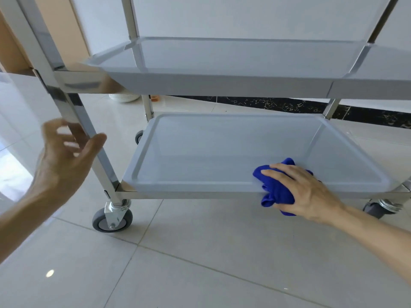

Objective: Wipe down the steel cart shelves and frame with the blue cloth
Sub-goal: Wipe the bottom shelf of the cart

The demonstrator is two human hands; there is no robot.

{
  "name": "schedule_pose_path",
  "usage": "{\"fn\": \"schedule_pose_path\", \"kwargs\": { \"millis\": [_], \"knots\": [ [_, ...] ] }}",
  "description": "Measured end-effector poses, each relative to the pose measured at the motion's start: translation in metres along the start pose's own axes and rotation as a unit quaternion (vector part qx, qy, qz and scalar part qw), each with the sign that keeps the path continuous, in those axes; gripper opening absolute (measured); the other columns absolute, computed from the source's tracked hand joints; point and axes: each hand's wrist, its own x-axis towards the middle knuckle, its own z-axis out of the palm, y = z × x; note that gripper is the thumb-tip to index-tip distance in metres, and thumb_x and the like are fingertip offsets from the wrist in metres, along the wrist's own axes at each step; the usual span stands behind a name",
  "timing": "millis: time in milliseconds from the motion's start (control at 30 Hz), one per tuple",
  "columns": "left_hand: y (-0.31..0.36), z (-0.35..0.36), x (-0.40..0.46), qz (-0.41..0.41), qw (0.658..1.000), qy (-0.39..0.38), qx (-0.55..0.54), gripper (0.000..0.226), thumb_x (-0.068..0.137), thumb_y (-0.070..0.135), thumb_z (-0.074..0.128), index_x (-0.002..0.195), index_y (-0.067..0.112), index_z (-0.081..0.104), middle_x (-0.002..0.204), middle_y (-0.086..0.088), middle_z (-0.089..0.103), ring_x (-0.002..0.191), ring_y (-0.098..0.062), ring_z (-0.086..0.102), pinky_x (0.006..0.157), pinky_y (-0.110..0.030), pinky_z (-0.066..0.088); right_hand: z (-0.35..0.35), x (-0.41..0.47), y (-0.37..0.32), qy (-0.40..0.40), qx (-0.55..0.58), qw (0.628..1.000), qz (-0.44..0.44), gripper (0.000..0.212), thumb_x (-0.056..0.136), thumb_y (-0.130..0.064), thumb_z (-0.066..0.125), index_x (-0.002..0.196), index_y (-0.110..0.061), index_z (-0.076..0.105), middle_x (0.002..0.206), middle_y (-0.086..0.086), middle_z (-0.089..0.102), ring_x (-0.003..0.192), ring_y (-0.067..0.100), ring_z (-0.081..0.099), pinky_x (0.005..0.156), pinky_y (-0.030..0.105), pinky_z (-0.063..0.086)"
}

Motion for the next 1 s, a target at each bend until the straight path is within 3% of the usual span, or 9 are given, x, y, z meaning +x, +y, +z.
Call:
{"fn": "schedule_pose_path", "kwargs": {
  "millis": [67, 133, 233, 300, 367, 533, 700, 800, 1000],
  "knots": [
    [-0.008, 0.007, -0.031, -0.085, 0.996, 0.002, 0.003, 0.059, 0.069, 0.083, 0.060, 0.103, 0.039, 0.038, 0.087, 0.004, 0.054, 0.074, -0.020, 0.054, 0.065, -0.042, 0.047, 0.003, -0.002, 0.002, 0.017, 0.005, 1.000, 0.017, 0.079, 0.074, -0.045, 0.078, 0.145, -0.040, 0.043, 0.149, -0.016, 0.040, 0.133, 0.010, 0.038, 0.091, 0.034, 0.046],
    [-0.012, 0.017, -0.065, -0.148, 0.985, -0.077, 0.036, 0.061, 0.075, 0.078, 0.053, 0.094, 0.020, 0.048, 0.072, 0.000, 0.054, 0.065, -0.024, 0.054, 0.059, -0.040, 0.045, 0.008, 0.000, 0.000, 0.040, 0.000, 0.999, 0.013, 0.080, 0.072, -0.043, 0.081, 0.144, -0.033, 0.047, 0.146, -0.011, 0.046, 0.130, 0.013, 0.043, 0.092, 0.027, 0.040],
    [0.016, 0.035, -0.084, -0.054, 0.974, -0.206, 0.071, 0.017, 0.088, 0.043, 0.063, 0.079, 0.034, 0.053, 0.068, 0.008, 0.061, 0.064, -0.014, 0.060, 0.057, -0.031, 0.049, 0.014, 0.003, -0.006, 0.064, 0.011, 0.998, 0.014, 0.088, 0.069, -0.037, 0.085, 0.146, -0.019, 0.046, 0.143, -0.001, 0.051, 0.128, 0.022, 0.051, 0.100, 0.028, 0.038],
    [0.046, 0.052, -0.074, 0.096, 0.963, -0.240, 0.072, 0.014, 0.090, 0.027, 0.064, 0.086, 0.034, 0.053, 0.080, 0.012, 0.061, 0.071, -0.008, 0.059, 0.058, -0.023, 0.043, 0.018, 0.011, -0.021, 0.075, 0.015, 0.997, 0.008, 0.093, 0.068, -0.041, 0.085, 0.146, -0.013, 0.044, 0.145, 0.005, 0.050, 0.129, 0.026, 0.052, 0.105, 0.034, 0.041],
    [0.071, 0.079, -0.062, 0.191, 0.939, -0.272, 0.087, 0.017, 0.094, 0.026, 0.059, 0.110, 0.024, 0.058, 0.104, 0.006, 0.062, 0.091, -0.015, 0.062, 0.071, -0.029, 0.048, 0.025, 0.027, -0.044, 0.066, 0.012, 0.998, -0.014, 0.092, 0.070, -0.041, 0.083, 0.146, -0.010, 0.043, 0.145, 0.008, 0.048, 0.130, 0.029, 0.051, 0.109, 0.040, 0.040],
    [0.083, 0.138, -0.063, 0.101, 0.904, -0.373, 0.183, 0.054, 0.102, 0.046, 0.029, 0.153, 0.028, 0.025, 0.157, 0.004, 0.031, 0.139, -0.022, 0.035, 0.112, -0.043, 0.032, 0.033, 0.047, -0.068, 0.042, -0.002, 0.998, -0.043, 0.074, 0.075, -0.030, 0.074, 0.142, -0.017, 0.045, 0.135, 0.001, 0.052, 0.119, 0.026, 0.052, 0.101, 0.039, 0.040],
    [0.055, 0.141, -0.081, 0.128, 0.899, -0.363, 0.211, 0.077, 0.086, 0.069, -0.008, 0.155, 0.041, 0.012, 0.163, 0.015, 0.011, 0.152, -0.014, 0.011, 0.120, -0.040, 0.009, 0.002, 0.010, 0.019, -0.011, 0.012, 0.999, -0.048, 0.087, 0.064, -0.025, 0.080, 0.144, -0.021, 0.045, 0.142, -0.002, 0.051, 0.128, 0.022, 0.050, 0.108, 0.033, 0.037],
    [0.055, 0.147, -0.081, 0.130, 0.900, -0.358, 0.213, 0.081, 0.081, 0.070, -0.011, 0.154, 0.042, 0.011, 0.162, 0.017, 0.013, 0.151, -0.013, 0.012, 0.120, -0.038, 0.008, -0.022, -0.027, 0.086, -0.035, -0.007, 0.999, 0.032, 0.092, 0.063, -0.028, 0.081, 0.145, -0.026, 0.041, 0.145, -0.007, 0.047, 0.135, 0.015, 0.042, 0.112, 0.023, 0.026],
    [0.056, 0.151, -0.083, 0.132, 0.905, -0.350, 0.204, 0.079, 0.080, 0.070, -0.013, 0.153, 0.043, 0.005, 0.161, 0.020, 0.008, 0.152, -0.010, 0.007, 0.121, -0.037, 0.004, -0.030, -0.071, 0.141, 0.025, -0.017, 0.986, 0.164, 0.088, 0.060, -0.028, 0.086, 0.138, -0.026, 0.045, 0.135, -0.006, 0.052, 0.122, 0.022, 0.051, 0.100, 0.031, 0.039]
  ]
}}
